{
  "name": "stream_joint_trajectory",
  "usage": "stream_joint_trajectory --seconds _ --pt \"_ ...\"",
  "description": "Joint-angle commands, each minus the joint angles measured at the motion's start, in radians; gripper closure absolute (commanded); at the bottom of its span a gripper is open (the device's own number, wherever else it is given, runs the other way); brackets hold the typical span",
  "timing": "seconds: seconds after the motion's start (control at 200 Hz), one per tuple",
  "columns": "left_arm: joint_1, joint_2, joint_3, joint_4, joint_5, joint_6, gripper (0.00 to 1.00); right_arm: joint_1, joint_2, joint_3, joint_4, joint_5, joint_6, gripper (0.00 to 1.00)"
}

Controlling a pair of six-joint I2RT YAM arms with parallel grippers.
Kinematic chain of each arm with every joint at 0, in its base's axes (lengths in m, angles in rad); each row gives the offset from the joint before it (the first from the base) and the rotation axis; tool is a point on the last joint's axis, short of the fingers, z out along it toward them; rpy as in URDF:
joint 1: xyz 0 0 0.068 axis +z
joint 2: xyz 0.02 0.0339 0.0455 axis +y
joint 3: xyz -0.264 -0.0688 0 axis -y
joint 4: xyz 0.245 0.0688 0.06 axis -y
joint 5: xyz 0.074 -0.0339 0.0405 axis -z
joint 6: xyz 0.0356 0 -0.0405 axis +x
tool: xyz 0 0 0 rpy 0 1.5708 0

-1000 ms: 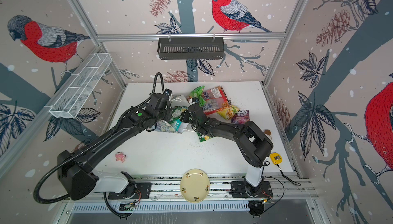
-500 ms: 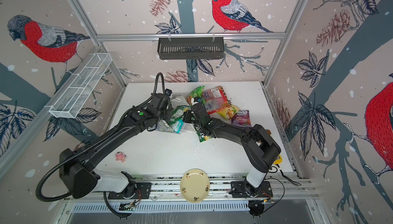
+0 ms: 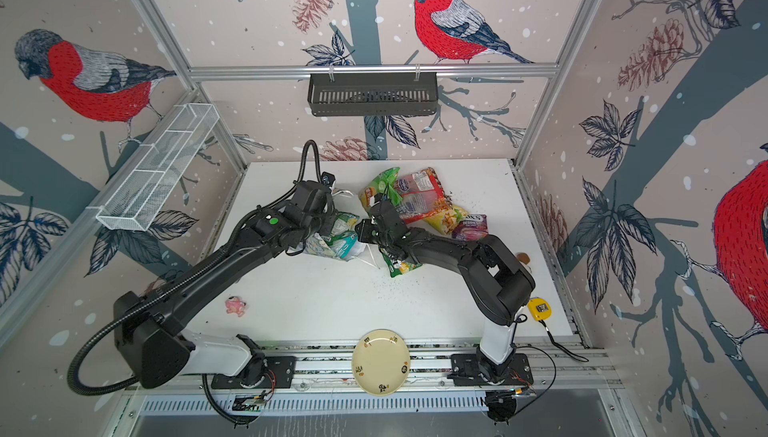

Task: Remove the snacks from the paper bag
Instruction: 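Lower the right gripper onto the teal Fox's mint packet in the bag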

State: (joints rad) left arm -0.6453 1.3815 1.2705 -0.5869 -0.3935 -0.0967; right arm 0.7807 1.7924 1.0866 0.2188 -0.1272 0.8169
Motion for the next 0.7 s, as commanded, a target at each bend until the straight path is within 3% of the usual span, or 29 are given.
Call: stream_joint_trajectory --seconds 0.0,0.695 --pt "-0.001 -0.005 0.01 0.007 -0.01 0.005 1.0 0.0 -0.02 0.003 0.024 -0.007 0.009 0.74" --pt "0.0 -0.007 -0.016 0.022 0.002 0.0 1.0 0.025 0.0 0.019 -0.063 -0.051 0.075 0.6"
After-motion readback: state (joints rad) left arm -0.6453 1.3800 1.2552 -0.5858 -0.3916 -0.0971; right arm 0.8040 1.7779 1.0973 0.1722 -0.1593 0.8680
